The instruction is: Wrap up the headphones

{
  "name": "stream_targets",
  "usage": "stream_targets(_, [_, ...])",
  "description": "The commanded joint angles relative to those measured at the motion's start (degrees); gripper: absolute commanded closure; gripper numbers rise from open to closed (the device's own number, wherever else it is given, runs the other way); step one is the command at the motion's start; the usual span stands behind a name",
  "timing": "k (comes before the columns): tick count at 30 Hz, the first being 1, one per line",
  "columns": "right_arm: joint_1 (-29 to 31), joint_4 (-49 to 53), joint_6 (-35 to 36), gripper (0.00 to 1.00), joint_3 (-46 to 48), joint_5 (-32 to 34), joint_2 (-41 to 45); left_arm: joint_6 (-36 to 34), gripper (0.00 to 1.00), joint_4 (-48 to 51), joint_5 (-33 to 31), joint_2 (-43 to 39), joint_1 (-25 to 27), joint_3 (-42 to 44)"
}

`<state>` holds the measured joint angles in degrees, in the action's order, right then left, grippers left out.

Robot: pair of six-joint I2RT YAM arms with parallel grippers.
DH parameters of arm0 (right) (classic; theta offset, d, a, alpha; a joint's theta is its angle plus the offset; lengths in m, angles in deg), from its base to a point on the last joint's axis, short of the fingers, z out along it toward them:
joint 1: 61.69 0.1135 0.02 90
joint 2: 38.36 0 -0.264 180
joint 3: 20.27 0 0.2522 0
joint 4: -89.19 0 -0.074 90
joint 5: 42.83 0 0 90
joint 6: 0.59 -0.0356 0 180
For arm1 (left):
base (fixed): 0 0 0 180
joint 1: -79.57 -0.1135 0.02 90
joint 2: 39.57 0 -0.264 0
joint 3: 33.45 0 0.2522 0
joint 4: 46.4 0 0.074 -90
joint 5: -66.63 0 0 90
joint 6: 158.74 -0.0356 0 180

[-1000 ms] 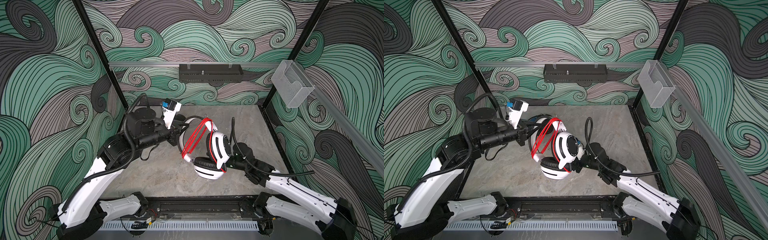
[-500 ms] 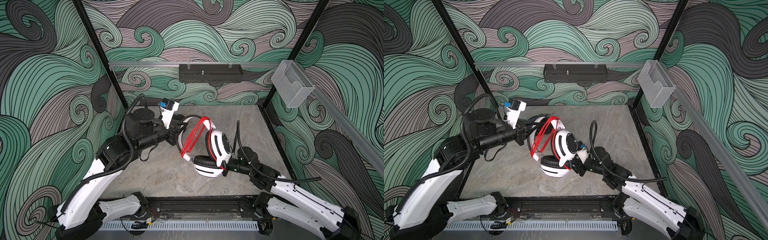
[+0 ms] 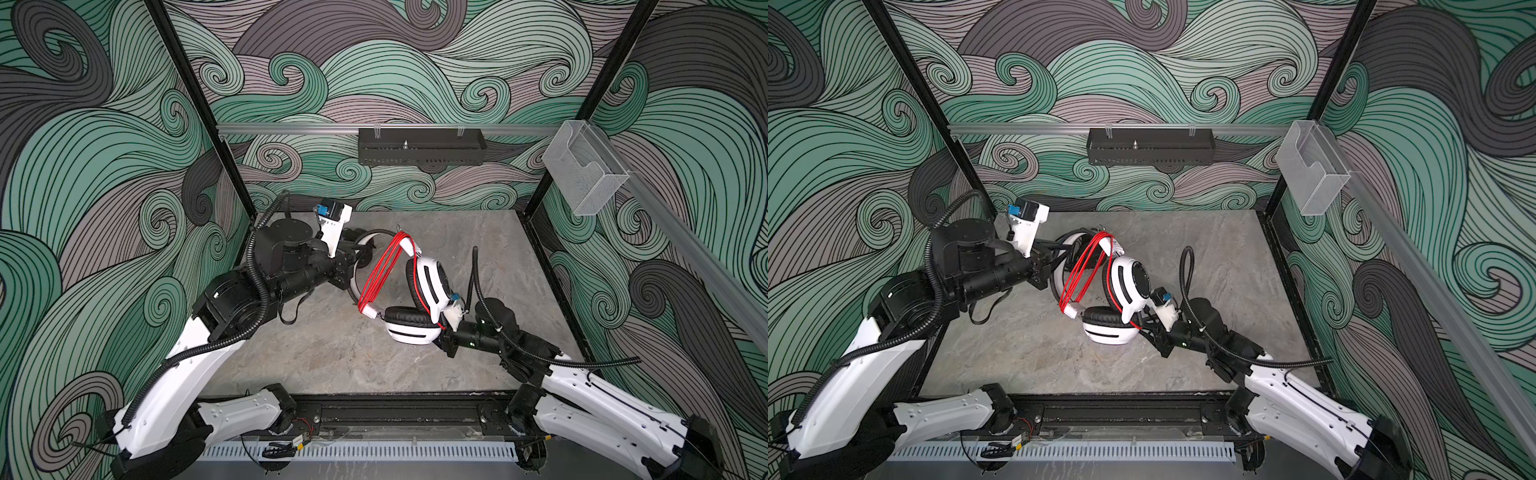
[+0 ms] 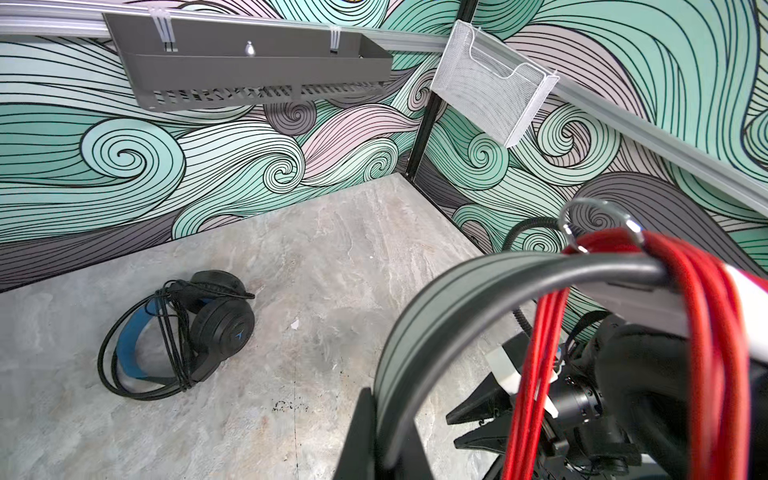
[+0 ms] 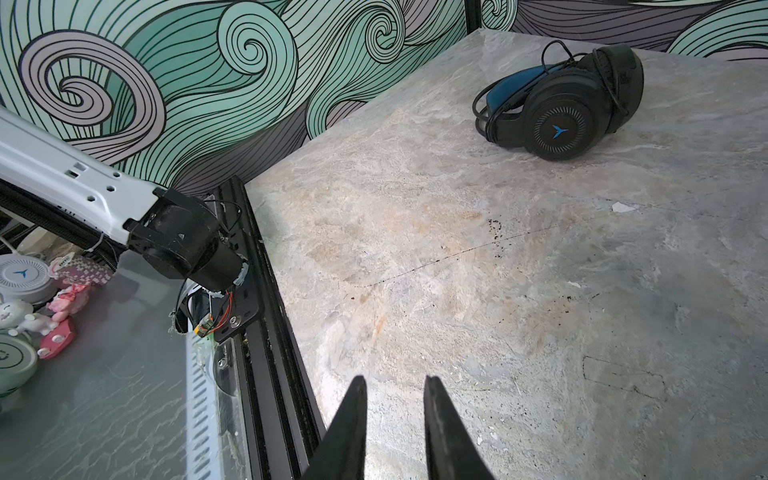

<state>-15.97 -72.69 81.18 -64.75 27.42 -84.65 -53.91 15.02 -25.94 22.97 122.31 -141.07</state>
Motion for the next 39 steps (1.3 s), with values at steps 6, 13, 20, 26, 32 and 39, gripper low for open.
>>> stream_targets(6, [-0.2,0.4,-1.5,0.64,1.0,-1.0,1.4,5.6,1.0,-7.7,-0.5,-0.8,-0.8,-2.6])
stream_targets(13, [-0.2,-0.8,-1.3,0.64,0.7,-2.5,0.0,6.5,1.0,-8.3,-0.3,-0.9,-0.8,-2.7])
stream_targets(20, [-0.2,-1.5,-2.9,0.48,1.0,-4.0,1.9,7.0,1.0,-7.7,-0.3,-0.8,-0.9,-2.9])
stream_targets(26, [-0.2,-0.6,-3.9,0.43,0.8,-4.7,4.6,7.9,1.0,-7.9,-0.7,-1.3,-0.9,-2.4])
stream_targets(32, [-0.2,5.2,0.8,0.44,0.3,2.1,7.8,8.5,1.0,-6.5,-1.4,-0.9,-0.9,-2.9])
stream_targets(39, [-0.2,10.4,4.6,0.32,-0.4,10.6,11.1,7.3,1.0,-4.7,-3.0,-0.7,-1.0,-3.8])
